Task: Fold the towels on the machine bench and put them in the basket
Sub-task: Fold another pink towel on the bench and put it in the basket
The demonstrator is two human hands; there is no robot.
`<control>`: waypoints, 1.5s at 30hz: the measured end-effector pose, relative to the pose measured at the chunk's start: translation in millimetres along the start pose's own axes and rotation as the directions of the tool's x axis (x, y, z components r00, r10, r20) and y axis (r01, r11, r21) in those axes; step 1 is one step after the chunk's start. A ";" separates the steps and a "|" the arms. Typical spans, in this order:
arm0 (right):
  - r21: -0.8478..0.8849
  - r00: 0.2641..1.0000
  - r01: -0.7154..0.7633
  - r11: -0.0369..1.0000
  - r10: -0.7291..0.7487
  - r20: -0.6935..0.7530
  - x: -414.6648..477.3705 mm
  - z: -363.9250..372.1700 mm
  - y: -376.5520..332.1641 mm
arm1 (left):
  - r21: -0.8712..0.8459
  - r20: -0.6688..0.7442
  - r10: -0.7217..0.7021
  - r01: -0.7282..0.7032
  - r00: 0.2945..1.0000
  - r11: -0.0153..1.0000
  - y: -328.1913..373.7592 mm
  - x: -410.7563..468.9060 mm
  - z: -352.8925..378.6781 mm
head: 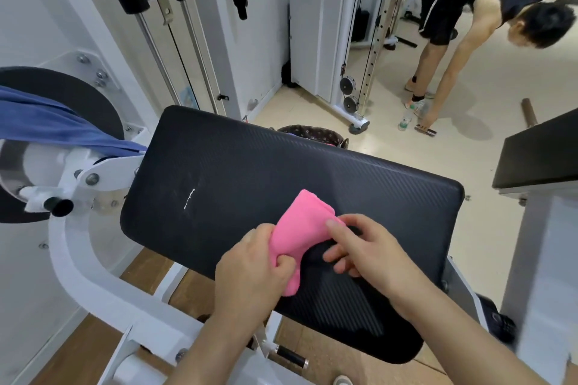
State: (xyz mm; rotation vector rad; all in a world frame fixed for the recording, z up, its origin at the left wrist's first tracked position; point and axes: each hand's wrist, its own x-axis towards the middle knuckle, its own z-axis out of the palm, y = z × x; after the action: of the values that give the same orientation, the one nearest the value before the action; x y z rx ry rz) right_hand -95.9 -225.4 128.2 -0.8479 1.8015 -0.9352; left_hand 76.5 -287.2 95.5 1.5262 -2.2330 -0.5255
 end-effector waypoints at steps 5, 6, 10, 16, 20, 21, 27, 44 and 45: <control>0.246 0.998 0.061 0.967 -0.062 -0.002 -9.6 12.5 -16.5 | 0.253 -0.180 0.416 -0.366 0.891 0.895 15.0 -40.1 14.1; 0.179 0.993 0.113 0.977 -0.107 -0.042 -11.1 12.1 -16.2 | 0.254 -0.190 0.439 -0.388 0.878 0.886 13.3 -46.3 15.9; -0.201 0.966 0.247 0.948 -0.256 -0.019 -18.4 4.2 -15.5 | 0.007 -0.145 0.330 -0.332 0.933 0.943 8.6 -52.8 8.4; -0.204 0.880 0.465 0.861 -0.426 0.211 -35.0 -23.5 -35.7 | -0.458 0.030 0.175 -0.142 0.984 0.877 22.9 -38.0 -25.4; -0.138 0.859 0.476 0.869 -0.426 0.284 -47.0 -41.9 -43.0 | -0.624 0.222 0.238 -0.050 0.946 0.780 35.4 -24.0 -36.3; -0.149 0.862 0.470 0.870 -0.416 0.290 -48.4 -46.2 -43.4 | -0.613 0.197 0.258 -0.087 0.946 0.785 39.3 -22.2 -37.2; 0.129 0.928 0.342 0.931 -0.357 0.112 -53.8 -77.5 -27.0 | -0.751 0.141 0.149 0.007 0.979 0.661 73.0 -18.7 -26.7; 0.309 0.920 0.325 0.894 -0.223 -0.323 -151.8 -298.5 100.2 | -0.859 0.390 0.059 0.340 0.919 0.384 320.0 -102.8 99.5; 0.254 0.908 0.319 0.913 -0.218 -0.359 -158.8 -321.3 111.3 | -0.798 0.451 0.101 0.350 0.887 0.490 333.7 -112.5 113.5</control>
State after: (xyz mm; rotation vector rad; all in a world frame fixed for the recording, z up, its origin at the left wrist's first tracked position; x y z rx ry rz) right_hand -353.9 39.5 192.6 -0.7901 1.7654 -1.5729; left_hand -208.1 -58.6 155.9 1.0256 -1.5672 -1.8911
